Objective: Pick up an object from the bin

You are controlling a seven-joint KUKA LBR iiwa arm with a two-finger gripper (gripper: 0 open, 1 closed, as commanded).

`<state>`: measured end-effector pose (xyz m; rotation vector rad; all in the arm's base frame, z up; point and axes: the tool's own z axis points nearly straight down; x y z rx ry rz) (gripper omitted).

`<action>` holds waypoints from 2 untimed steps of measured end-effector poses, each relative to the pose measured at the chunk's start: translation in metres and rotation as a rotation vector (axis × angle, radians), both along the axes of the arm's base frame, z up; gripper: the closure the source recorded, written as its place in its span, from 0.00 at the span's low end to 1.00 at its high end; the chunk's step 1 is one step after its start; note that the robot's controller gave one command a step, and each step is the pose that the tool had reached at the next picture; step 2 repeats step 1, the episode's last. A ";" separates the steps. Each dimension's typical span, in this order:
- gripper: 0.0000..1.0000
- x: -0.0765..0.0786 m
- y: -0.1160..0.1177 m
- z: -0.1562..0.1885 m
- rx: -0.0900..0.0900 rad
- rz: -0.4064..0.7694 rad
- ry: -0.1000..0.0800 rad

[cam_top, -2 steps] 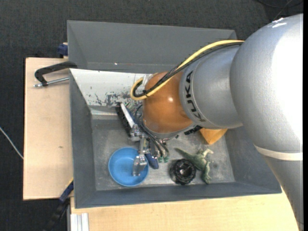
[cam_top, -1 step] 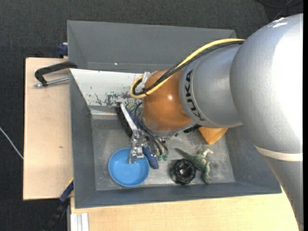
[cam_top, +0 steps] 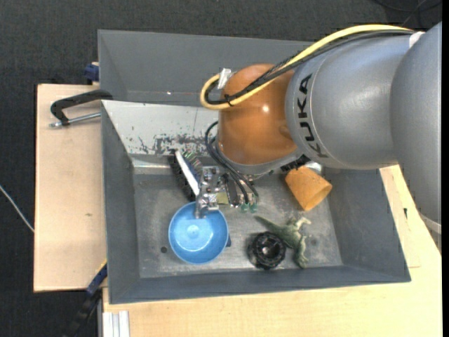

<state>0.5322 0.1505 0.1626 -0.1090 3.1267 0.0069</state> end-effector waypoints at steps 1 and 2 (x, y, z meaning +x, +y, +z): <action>1.00 0.002 0.001 0.039 -0.001 0.000 0.003; 1.00 0.002 0.001 0.039 -0.001 0.000 0.003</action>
Offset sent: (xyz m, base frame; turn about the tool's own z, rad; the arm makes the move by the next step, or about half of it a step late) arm -0.0002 0.0001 0.0350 -0.0001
